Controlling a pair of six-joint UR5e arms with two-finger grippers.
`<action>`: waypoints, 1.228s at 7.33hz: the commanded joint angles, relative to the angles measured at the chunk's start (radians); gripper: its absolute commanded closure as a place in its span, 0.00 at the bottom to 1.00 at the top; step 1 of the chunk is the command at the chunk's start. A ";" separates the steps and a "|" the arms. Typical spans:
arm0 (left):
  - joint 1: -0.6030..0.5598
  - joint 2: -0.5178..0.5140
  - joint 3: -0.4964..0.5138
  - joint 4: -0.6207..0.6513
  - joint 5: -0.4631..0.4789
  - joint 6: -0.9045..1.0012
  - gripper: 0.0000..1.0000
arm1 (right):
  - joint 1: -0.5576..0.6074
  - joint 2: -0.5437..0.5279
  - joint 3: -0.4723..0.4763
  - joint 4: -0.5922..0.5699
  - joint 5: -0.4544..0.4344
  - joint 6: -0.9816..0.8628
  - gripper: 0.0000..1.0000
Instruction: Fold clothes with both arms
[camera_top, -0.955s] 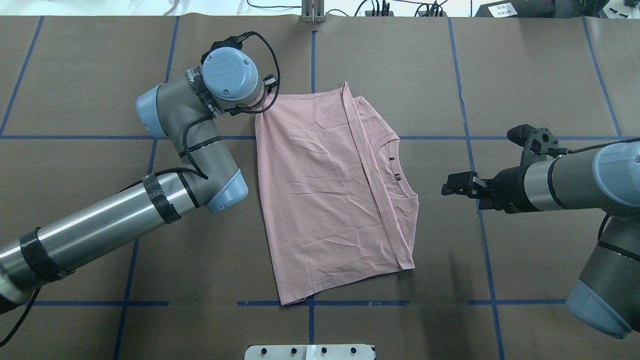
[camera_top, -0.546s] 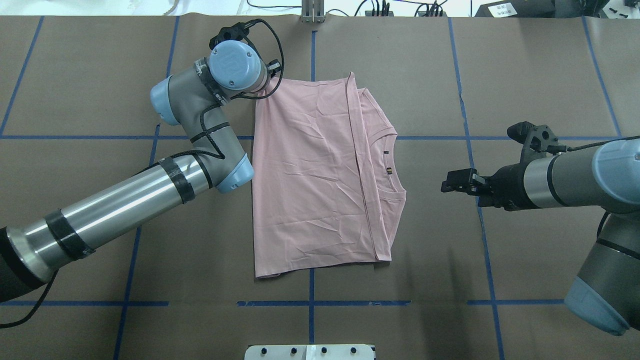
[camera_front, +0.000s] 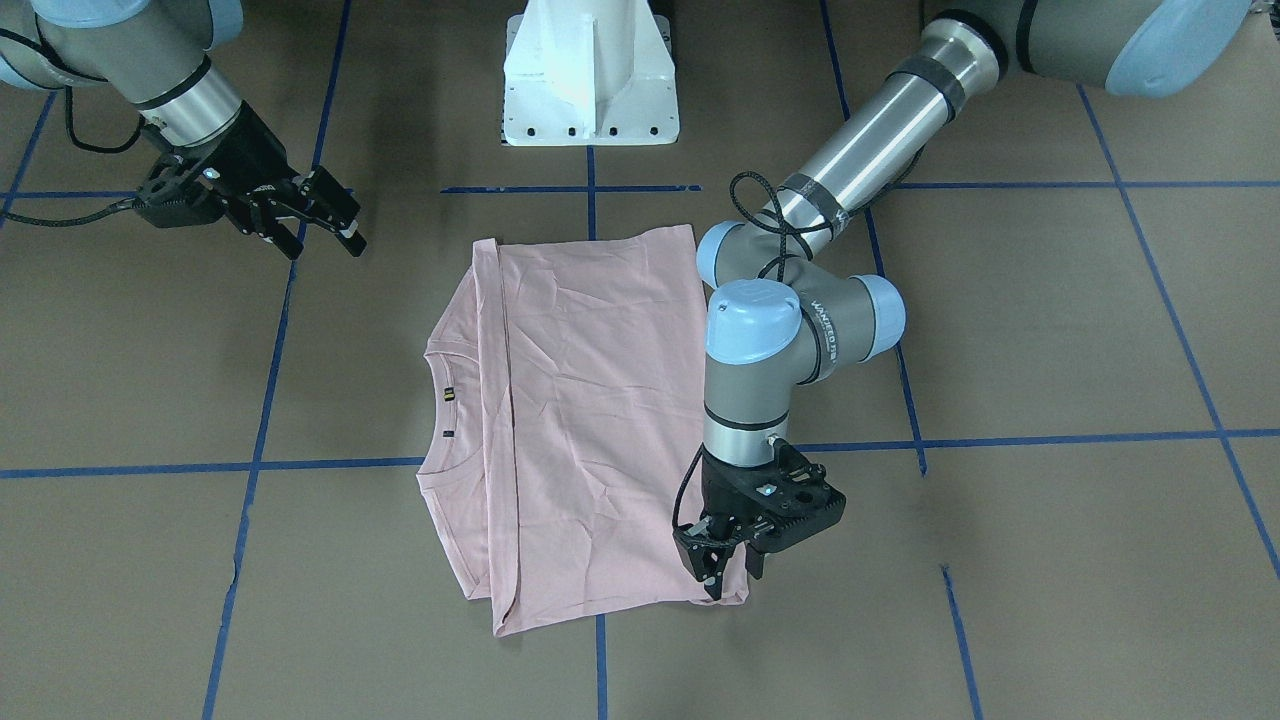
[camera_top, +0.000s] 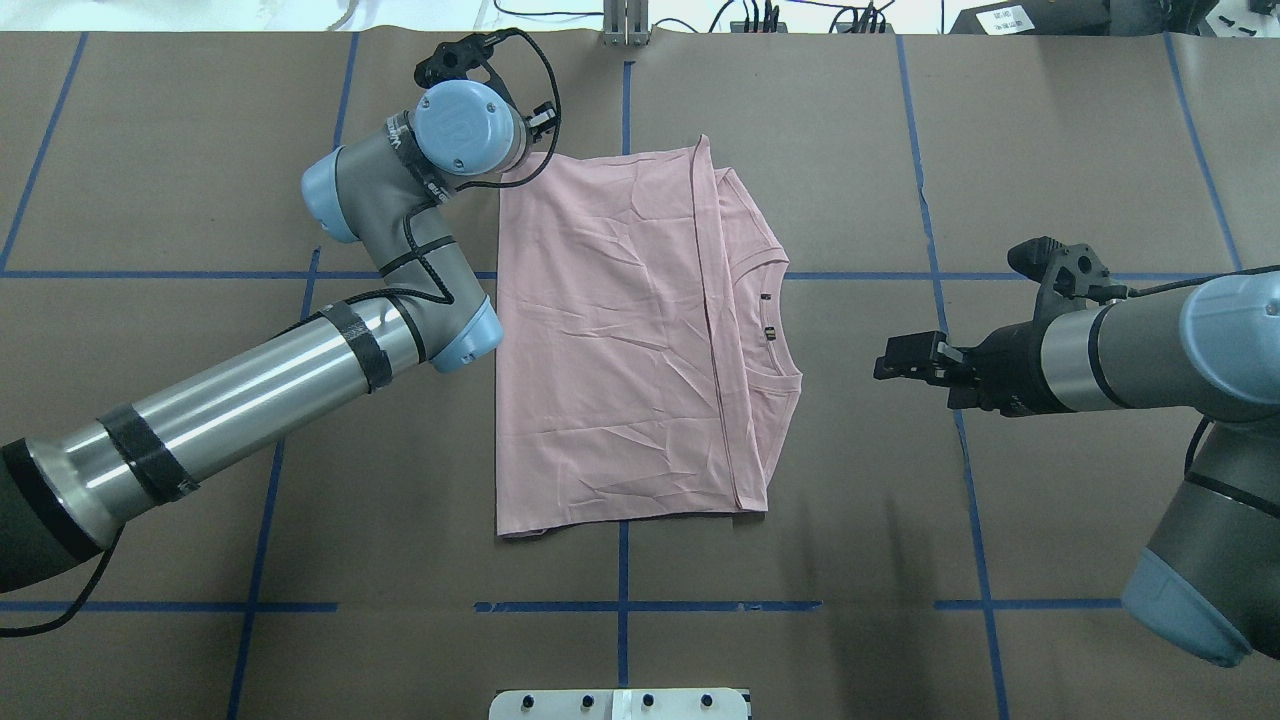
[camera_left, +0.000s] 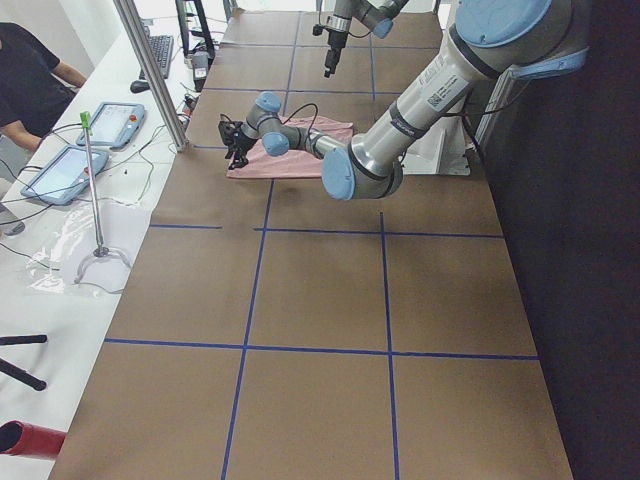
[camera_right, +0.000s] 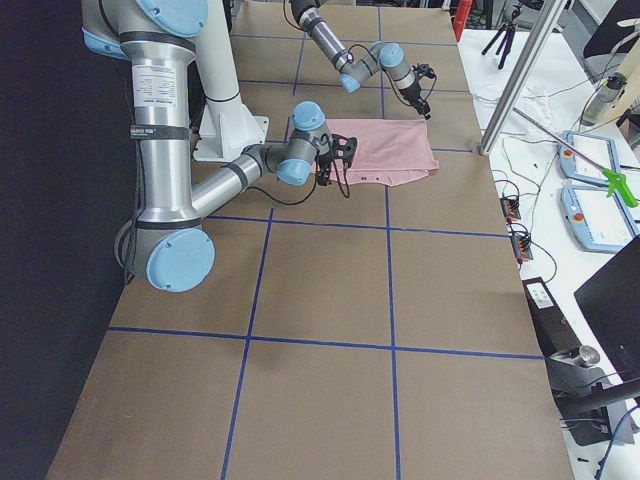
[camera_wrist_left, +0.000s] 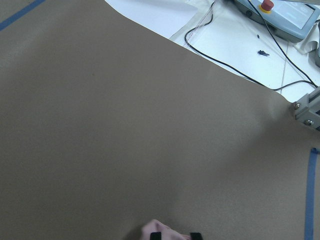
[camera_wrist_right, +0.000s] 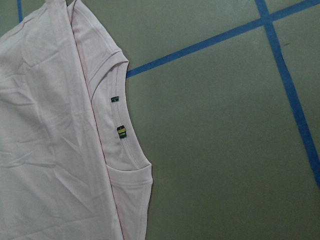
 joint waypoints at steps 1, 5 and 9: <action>-0.005 0.041 -0.098 0.017 -0.090 -0.004 0.00 | 0.000 0.003 0.001 -0.002 -0.004 -0.001 0.00; 0.081 0.325 -0.714 0.377 -0.264 -0.203 0.00 | 0.000 0.006 0.000 -0.005 0.004 -0.004 0.00; 0.406 0.427 -0.917 0.612 -0.153 -0.580 0.00 | 0.000 0.006 -0.006 -0.016 0.002 -0.012 0.00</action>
